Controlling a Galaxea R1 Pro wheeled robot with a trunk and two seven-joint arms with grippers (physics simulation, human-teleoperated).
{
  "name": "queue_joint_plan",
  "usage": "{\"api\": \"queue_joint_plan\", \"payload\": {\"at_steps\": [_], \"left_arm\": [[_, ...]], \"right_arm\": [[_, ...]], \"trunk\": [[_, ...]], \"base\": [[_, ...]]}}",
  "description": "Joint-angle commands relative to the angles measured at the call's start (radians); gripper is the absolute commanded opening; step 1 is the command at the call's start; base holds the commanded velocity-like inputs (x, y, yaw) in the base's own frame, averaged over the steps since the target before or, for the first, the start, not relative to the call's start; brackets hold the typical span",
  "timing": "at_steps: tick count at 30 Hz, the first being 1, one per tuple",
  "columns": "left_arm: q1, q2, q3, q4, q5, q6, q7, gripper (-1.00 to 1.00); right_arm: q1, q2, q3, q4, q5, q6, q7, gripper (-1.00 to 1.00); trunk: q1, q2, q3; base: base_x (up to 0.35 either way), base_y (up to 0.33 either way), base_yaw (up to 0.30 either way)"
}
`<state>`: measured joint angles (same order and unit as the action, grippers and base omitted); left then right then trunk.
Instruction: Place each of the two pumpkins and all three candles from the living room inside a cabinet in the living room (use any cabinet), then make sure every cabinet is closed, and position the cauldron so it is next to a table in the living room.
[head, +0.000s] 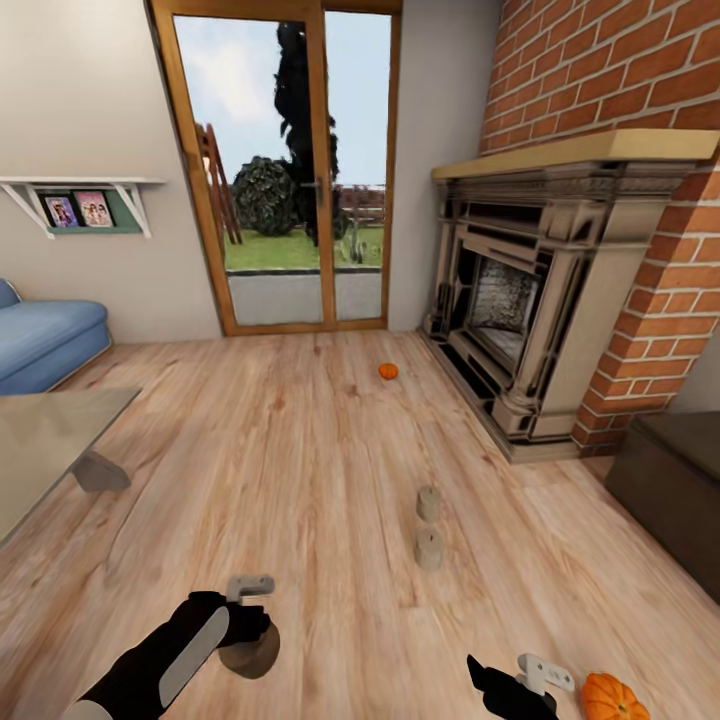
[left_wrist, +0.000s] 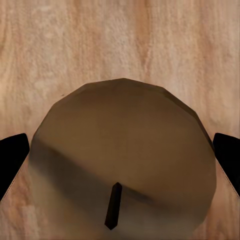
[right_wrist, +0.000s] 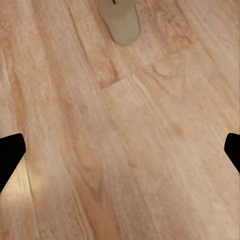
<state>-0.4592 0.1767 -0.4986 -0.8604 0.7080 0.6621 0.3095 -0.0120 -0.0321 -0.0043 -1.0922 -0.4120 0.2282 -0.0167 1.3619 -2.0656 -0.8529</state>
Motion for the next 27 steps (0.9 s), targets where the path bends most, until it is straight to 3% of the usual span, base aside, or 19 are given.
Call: {"api": "queue_joint_plan", "payload": {"at_steps": [1,27], "left_arm": [[-0.001,0.001,-0.005,-0.002,0.010,0.001,0.010,-1.00],[-0.001,-0.001,-0.002,-0.002,0.008,0.001,0.010,-1.00]], "right_arm": [[0.000,0.000,0.000,-0.002,-0.008,0.005,-0.002,1.00],[0.000,0.000,0.000,-0.001,-0.002,0.005,-0.002,1.00]], "trunk": [[0.000,0.000,-0.001],[0.000,0.000,-0.001]], "base": [[0.333,0.000,0.000],[0.324,-0.020,0.000]]}}
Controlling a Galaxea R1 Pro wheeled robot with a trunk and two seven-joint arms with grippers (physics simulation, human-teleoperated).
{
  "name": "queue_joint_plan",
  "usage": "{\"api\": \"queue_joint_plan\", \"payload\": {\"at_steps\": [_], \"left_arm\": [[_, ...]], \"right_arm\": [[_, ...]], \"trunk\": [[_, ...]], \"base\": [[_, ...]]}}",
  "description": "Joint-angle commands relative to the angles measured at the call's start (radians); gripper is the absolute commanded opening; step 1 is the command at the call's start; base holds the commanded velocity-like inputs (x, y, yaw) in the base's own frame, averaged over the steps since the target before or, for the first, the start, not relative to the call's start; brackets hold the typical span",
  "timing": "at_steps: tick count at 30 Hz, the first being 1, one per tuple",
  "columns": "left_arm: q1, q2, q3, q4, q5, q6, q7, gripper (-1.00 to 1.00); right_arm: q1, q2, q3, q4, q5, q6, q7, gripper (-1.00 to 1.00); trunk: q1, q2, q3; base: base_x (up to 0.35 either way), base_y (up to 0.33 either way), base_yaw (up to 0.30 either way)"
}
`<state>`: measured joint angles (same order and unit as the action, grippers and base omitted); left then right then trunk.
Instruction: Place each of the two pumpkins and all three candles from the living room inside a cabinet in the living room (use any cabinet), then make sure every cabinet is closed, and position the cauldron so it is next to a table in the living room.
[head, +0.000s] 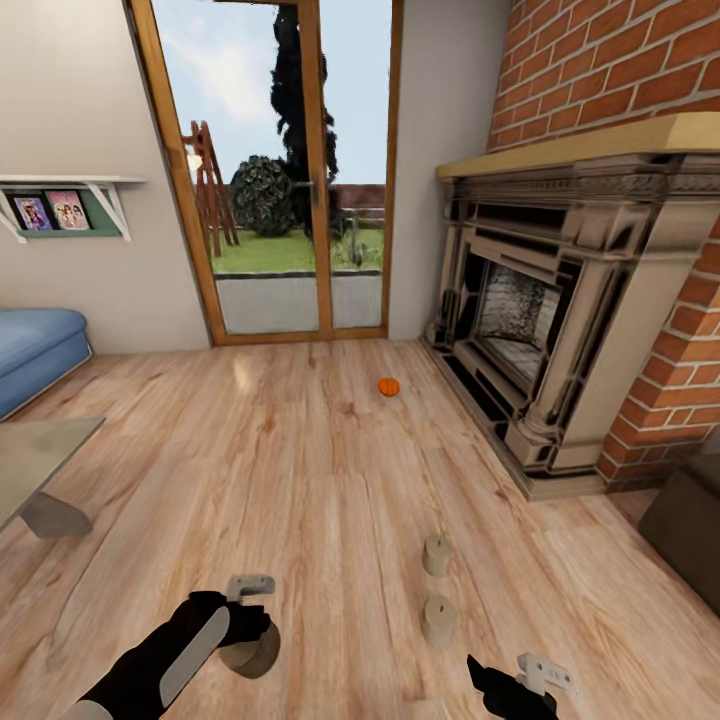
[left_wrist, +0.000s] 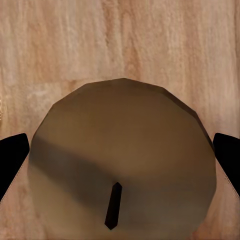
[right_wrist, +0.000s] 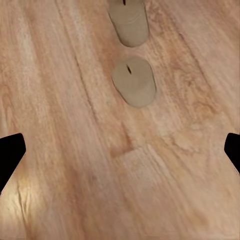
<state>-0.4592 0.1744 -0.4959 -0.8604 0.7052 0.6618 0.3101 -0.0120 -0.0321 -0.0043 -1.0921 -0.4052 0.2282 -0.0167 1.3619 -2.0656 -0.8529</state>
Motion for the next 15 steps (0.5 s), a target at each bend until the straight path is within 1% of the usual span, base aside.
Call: {"api": "queue_joint_plan", "payload": {"at_steps": [1,6,15], "left_arm": [[-0.001,0.001,-0.004,-0.002,0.010,-0.003,0.010,-1.00],[-0.001,0.000,-0.005,-0.002,0.010,-0.041,0.010,-1.00],[-0.001,0.000,-0.006,-0.006,0.010,-0.047,0.010,-1.00]], "right_arm": [[0.000,0.000,0.000,-0.002,-0.003,0.005,-0.002,1.00],[0.000,0.000,0.000,-0.002,0.005,0.005,-0.002,1.00],[0.000,0.000,0.000,-0.001,0.006,0.006,-0.002,1.00]], "trunk": [[0.000,0.000,-0.001],[0.000,0.000,-0.001],[0.000,0.000,-0.001]], "base": [[0.321,0.000,0.000],[0.320,0.000,0.000],[0.319,0.000,0.000]]}}
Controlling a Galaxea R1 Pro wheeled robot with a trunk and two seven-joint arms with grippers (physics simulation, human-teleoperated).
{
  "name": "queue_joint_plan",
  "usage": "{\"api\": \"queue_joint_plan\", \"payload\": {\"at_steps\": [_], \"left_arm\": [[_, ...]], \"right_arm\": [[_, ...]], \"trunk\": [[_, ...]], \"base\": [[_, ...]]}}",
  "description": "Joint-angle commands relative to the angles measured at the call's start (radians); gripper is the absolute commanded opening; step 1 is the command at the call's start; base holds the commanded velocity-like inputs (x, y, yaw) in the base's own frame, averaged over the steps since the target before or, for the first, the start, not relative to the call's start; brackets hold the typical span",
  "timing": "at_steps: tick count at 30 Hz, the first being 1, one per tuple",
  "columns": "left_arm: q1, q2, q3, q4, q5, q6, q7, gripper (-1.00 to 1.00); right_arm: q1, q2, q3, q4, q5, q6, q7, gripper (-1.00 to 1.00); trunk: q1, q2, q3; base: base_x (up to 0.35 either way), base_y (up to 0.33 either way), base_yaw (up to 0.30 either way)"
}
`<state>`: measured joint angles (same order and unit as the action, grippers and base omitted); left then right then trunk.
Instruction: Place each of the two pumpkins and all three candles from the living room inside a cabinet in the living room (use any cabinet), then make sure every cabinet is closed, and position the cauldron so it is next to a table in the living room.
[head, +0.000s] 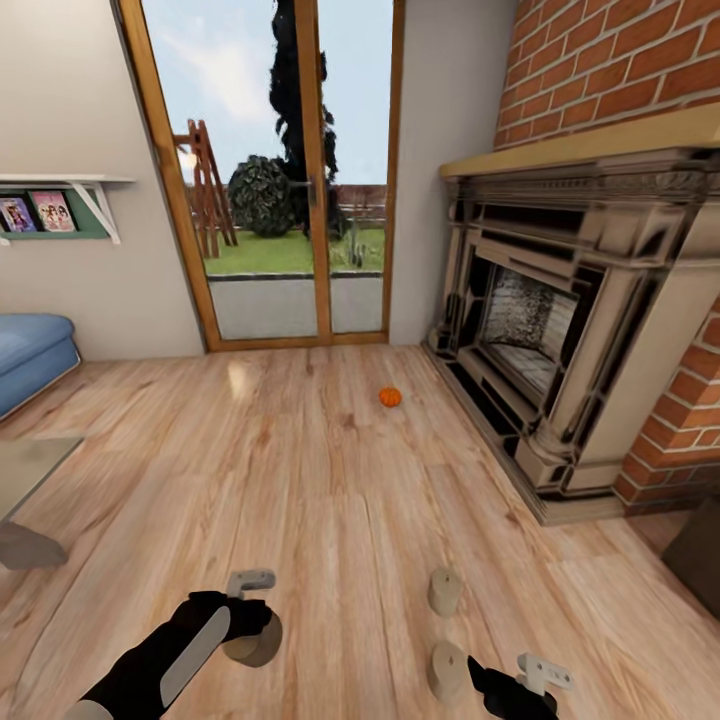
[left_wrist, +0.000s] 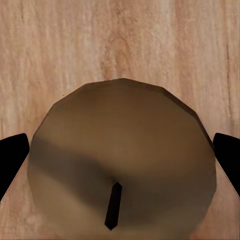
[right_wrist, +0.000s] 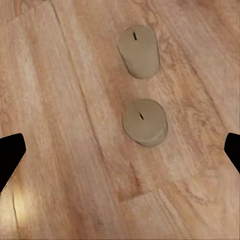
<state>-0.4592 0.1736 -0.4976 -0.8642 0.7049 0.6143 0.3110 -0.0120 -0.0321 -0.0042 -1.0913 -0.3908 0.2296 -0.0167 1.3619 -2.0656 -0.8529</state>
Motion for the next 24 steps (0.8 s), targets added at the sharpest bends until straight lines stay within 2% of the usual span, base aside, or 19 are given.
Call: {"api": "queue_joint_plan", "payload": {"at_steps": [1,6,14,24], "left_arm": [[-0.001,0.001,-0.004,-0.002,0.010,0.001,0.009,-1.00],[-0.001,0.001,-0.003,-0.002,0.011,0.001,0.008,-1.00],[-0.001,0.002,-0.005,-0.008,0.014,0.001,0.007,-1.00],[-0.001,0.002,-0.004,-0.009,0.012,0.001,0.008,-1.00]], "right_arm": [[0.000,0.000,0.000,-0.001,-0.009,0.005,-0.002,1.00],[0.000,0.000,0.000,0.001,-0.010,0.005,-0.002,1.00],[0.000,0.000,0.001,0.001,-0.010,0.006,-0.002,1.00],[0.000,0.000,0.005,0.001,-0.010,0.007,-0.002,1.00]], "trunk": [[0.000,0.000,-0.001],[0.000,0.000,-0.001],[0.000,0.000,-0.001],[0.000,0.000,-0.001]], "base": [[0.290,0.000,0.000],[0.210,0.000,0.000],[0.084,0.000,0.000],[0.296,0.000,0.000]]}}
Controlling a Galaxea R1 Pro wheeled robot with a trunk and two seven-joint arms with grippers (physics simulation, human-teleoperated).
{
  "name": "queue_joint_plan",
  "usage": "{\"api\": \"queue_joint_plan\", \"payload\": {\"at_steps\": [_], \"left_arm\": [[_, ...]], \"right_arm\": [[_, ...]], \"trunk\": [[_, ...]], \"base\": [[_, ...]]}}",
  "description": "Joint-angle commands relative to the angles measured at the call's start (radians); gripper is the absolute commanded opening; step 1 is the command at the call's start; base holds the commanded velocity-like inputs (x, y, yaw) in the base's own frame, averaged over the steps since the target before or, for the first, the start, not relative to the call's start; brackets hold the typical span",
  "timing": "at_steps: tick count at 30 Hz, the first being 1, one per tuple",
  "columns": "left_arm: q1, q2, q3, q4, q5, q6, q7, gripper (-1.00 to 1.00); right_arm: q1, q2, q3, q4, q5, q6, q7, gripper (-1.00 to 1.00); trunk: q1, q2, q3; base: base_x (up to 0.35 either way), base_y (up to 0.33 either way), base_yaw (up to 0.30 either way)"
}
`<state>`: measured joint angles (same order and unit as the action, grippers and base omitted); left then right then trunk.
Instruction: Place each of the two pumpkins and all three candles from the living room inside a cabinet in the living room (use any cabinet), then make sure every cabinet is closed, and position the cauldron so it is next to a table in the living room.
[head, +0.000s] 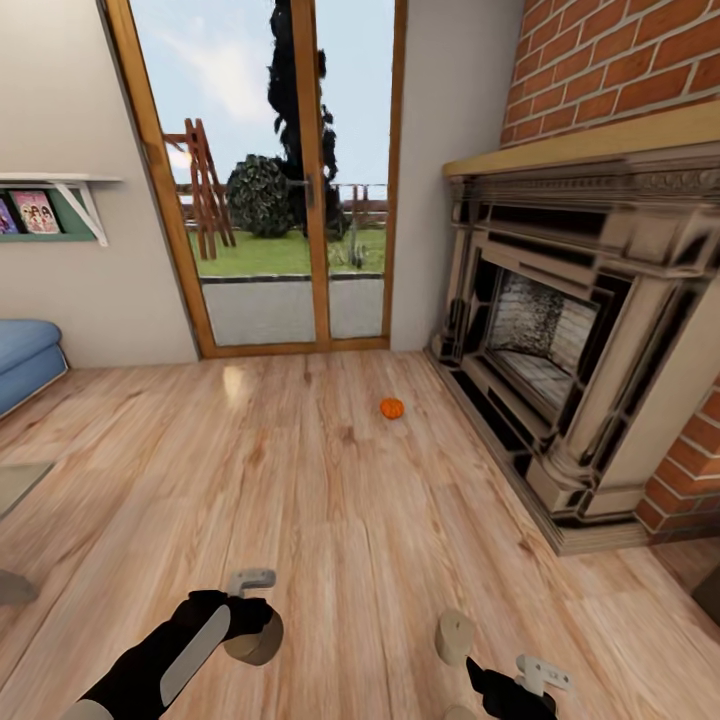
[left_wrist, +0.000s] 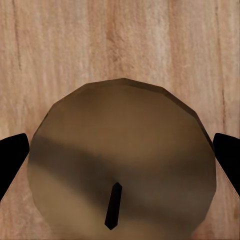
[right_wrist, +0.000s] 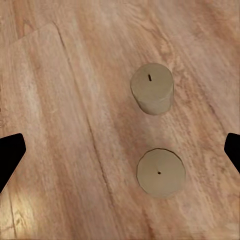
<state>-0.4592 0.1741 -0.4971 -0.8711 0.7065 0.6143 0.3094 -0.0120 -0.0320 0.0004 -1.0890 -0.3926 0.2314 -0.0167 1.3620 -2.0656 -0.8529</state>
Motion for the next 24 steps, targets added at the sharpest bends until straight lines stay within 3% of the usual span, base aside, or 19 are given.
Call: {"api": "queue_joint_plan", "payload": {"at_steps": [1,7,24], "left_arm": [[-0.001,0.002,-0.005,-0.002,0.011,0.001,0.010,-1.00],[-0.001,0.002,-0.005,-0.003,0.015,-0.001,0.008,-1.00],[0.006,0.013,-0.006,-0.085,0.023,0.005,0.003,-1.00]], "right_arm": [[0.000,0.000,0.007,-0.002,-0.009,0.005,-0.002,1.00],[0.000,0.000,0.019,0.014,-0.010,0.006,-0.003,1.00],[-0.002,0.000,0.020,0.056,-0.010,0.011,-0.008,1.00]], "trunk": [[0.000,0.000,-0.001],[0.000,0.000,-0.001],[0.066,-0.119,-0.054]], "base": [[0.145,0.000,0.000],[0.034,0.000,0.000],[0.001,0.000,0.000]]}}
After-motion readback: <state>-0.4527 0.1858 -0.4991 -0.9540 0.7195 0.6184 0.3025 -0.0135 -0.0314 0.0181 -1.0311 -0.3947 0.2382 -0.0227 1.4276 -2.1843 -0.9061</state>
